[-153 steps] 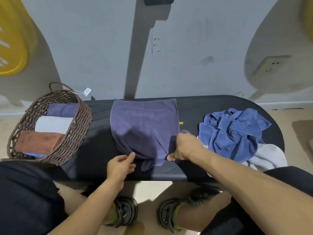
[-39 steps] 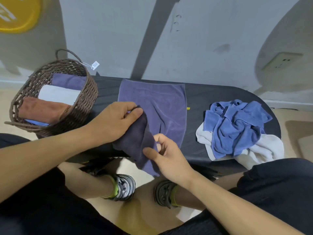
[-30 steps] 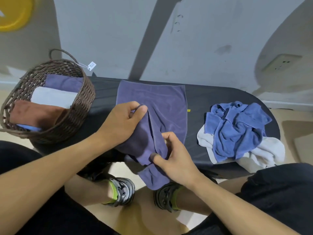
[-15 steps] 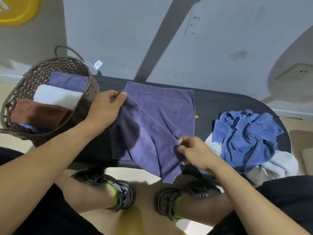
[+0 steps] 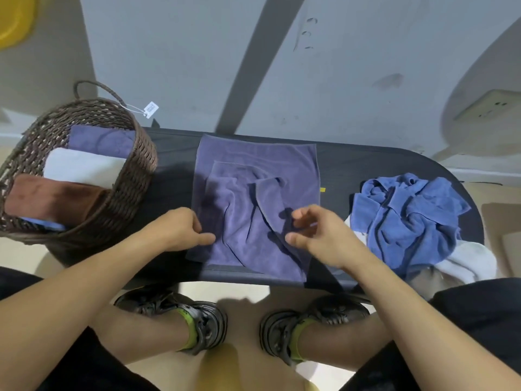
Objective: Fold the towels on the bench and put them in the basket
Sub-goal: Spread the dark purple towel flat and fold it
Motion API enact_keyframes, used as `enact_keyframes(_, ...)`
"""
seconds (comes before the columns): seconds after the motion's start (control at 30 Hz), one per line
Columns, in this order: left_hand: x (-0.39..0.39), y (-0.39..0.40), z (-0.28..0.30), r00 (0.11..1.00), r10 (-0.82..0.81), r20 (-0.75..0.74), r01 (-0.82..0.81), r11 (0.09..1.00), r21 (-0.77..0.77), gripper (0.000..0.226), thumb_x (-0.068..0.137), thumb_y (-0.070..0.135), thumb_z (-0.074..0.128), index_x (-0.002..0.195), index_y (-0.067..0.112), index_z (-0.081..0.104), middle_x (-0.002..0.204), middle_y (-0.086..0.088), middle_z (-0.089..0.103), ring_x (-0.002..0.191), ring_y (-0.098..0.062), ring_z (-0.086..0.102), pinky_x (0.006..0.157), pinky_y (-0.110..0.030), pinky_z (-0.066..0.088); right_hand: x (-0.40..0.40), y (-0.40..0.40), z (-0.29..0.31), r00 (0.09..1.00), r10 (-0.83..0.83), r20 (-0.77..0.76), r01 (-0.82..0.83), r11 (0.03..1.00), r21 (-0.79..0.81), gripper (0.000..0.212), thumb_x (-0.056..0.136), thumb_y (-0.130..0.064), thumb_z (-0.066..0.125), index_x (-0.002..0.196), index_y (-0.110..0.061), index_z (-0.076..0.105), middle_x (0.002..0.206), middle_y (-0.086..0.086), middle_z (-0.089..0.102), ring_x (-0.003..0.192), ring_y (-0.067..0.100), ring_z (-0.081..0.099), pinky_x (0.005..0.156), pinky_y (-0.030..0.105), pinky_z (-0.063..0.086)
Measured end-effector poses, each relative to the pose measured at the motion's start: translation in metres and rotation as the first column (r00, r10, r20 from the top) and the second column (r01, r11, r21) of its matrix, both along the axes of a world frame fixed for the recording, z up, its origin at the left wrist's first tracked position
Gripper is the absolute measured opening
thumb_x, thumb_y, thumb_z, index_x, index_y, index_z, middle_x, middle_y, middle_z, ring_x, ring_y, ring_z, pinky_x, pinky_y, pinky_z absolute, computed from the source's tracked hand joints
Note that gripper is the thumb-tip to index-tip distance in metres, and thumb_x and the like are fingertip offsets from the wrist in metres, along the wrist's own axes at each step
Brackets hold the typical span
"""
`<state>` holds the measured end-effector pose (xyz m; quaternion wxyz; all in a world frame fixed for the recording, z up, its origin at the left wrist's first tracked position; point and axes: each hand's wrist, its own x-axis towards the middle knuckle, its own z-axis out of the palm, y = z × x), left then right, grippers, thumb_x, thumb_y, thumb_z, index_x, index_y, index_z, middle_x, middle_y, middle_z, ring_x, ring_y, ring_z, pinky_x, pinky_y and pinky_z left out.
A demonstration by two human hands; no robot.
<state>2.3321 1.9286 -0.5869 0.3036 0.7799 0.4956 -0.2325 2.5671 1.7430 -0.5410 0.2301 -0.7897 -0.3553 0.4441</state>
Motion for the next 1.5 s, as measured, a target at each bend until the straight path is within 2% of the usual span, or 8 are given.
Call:
enact_keyframes(0.17,-0.009,-0.014,0.001,0.998,0.032,-0.057,-0.034,0.999,-0.033,0.056,0.058,0.043,0.090,0.091,0.019,0.052,0.070,0.001,0.070,0.053,-0.014,0.067,0.064,-0.036,0.059,-0.015,-0.017,-0.023,0.929,0.292,0.229,-0.193,0.907,-0.374,0.068,0.072,-0.042,0.081,0.126,-0.018,0.049,0.118,0.003,0.061,0.107,0.027,0.060,0.088,0.035,0.051)
enact_keyframes(0.43,-0.018,-0.012,0.007,0.995,-0.058,-0.079,0.057,0.998,-0.010,0.055,0.059,0.036,0.091,0.093,0.025,0.049,0.089,0.005,0.065,0.081,-0.015,0.063,0.077,-0.035,0.053,-0.018,-0.013,-0.020,0.884,0.409,0.227,-0.328,0.888,-0.322,0.016,0.086,-0.024,0.065,0.087,-0.013,0.054,0.093,0.011,0.064,0.089,0.032,0.061,0.066,0.031,0.040)
enact_keyframes(0.57,-0.023,-0.008,0.014,0.993,-0.057,-0.099,0.056,0.998,-0.010,0.046,0.061,0.035,0.091,0.088,0.026,0.054,0.086,0.007,0.066,0.081,-0.015,0.064,0.074,-0.031,0.052,0.014,-0.015,0.003,0.914,0.389,0.113,-0.319,0.864,-0.390,0.023,0.084,-0.028,0.065,0.070,-0.014,0.053,0.060,0.002,0.061,0.058,0.023,0.052,0.057,0.032,0.041)
enact_keyframes(0.77,-0.033,-0.021,0.004,0.992,-0.071,-0.101,0.061,0.993,-0.098,0.024,0.068,0.034,0.087,0.078,0.019,0.072,0.077,0.006,0.071,0.075,-0.013,0.066,0.063,-0.026,0.046,0.026,-0.031,-0.007,0.866,0.415,0.279,-0.149,0.747,-0.648,0.029,0.086,-0.034,0.064,0.068,-0.014,0.052,0.070,0.006,0.054,0.061,0.023,0.051,0.055,0.026,0.043)
enact_keyframes(0.9,-0.039,-0.023,-0.002,0.996,-0.072,-0.055,0.064,0.990,-0.123,0.031,0.074,0.038,0.082,0.085,0.011,0.071,0.081,-0.002,0.070,0.079,-0.022,0.065,0.067,-0.028,0.044,0.006,-0.019,-0.004,0.745,0.320,0.585,-0.072,0.911,-0.406,0.024,0.083,-0.037,0.064,0.093,-0.017,0.056,0.090,0.006,0.063,0.085,0.030,0.060,0.064,0.032,0.043)
enact_keyframes(1.07,-0.049,-0.025,-0.008,0.999,-0.036,0.029,0.040,0.991,-0.128,0.035,0.078,0.041,0.076,0.076,0.007,0.069,0.071,-0.005,0.062,0.072,-0.025,0.060,0.065,-0.030,0.045,-0.038,0.049,0.001,0.849,0.187,0.493,-0.221,0.975,0.011,0.005,0.086,-0.023,0.061,0.089,-0.019,0.063,0.088,0.002,0.069,0.086,0.027,0.064,0.072,0.035,0.051)
enact_keyframes(1.33,-0.064,-0.032,-0.021,0.923,0.201,0.327,-0.137,0.968,-0.209,0.032,0.080,0.042,0.076,0.070,0.012,0.072,0.070,-0.007,0.068,0.057,-0.010,0.052,0.063,-0.030,0.048,-0.037,0.174,-0.054,0.850,0.213,0.482,-0.226,0.974,-0.031,0.043,0.094,-0.030,0.062,0.129,-0.006,0.051,0.130,0.015,0.051,0.119,0.032,0.050,0.100,0.039,0.043)
enact_keyframes(1.5,-0.072,-0.033,-0.015,0.923,0.162,0.349,-0.086,0.971,-0.223,0.029,0.082,0.045,0.073,0.063,0.024,0.069,0.067,0.006,0.067,0.071,-0.010,0.064,0.070,-0.032,0.052,-0.029,0.187,-0.066,0.828,0.323,0.458,-0.320,0.944,-0.087,0.019,0.093,-0.032,0.064,0.096,-0.013,0.063,0.088,-0.001,0.064,0.094,0.025,0.064,0.074,0.025,0.039)
